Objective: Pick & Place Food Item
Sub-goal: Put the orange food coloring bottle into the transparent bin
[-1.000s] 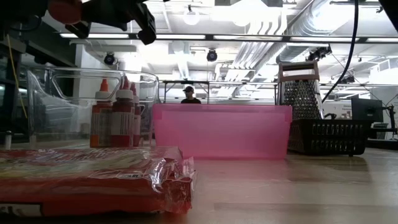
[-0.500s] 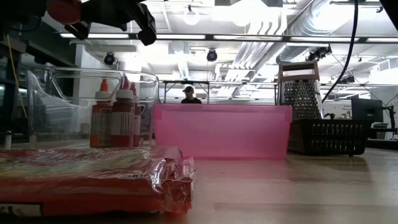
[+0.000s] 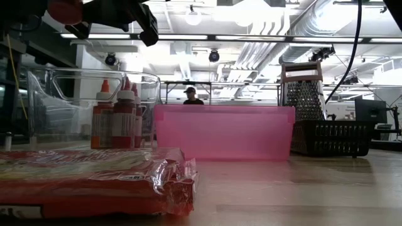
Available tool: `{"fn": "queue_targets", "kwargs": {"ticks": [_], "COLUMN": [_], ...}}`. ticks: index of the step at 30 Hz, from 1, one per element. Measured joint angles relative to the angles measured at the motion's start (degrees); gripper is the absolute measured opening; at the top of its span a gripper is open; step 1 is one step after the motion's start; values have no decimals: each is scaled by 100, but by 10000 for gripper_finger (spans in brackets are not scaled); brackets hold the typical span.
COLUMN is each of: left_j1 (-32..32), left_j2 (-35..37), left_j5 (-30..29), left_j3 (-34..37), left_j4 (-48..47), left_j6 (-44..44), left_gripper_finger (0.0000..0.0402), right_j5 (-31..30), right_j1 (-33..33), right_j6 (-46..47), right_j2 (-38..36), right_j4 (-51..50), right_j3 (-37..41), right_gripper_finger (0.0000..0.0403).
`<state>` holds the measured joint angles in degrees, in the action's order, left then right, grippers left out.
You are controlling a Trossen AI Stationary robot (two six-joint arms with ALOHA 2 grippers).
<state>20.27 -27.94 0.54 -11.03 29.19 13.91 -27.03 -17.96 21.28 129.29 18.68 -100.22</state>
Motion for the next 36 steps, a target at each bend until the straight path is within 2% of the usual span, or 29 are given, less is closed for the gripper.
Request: {"fn": "queue_targets", "kwargs": {"ticks": [16, 36], "left_j1": [0, -2], "left_j2": [0, -1], "left_j5": [-7, -54], "left_j3": [0, 2], "left_j4": [-2, -5], "left_j6": [2, -10], "left_gripper_finger": [116, 116], "right_j5": [41, 226], "right_j1": [0, 0], "right_j6": [2, 116], "right_j2": [0, -2], "right_j4": [-2, -211], "right_j3": [0, -9], "right_gripper_finger": [134, 221]}}
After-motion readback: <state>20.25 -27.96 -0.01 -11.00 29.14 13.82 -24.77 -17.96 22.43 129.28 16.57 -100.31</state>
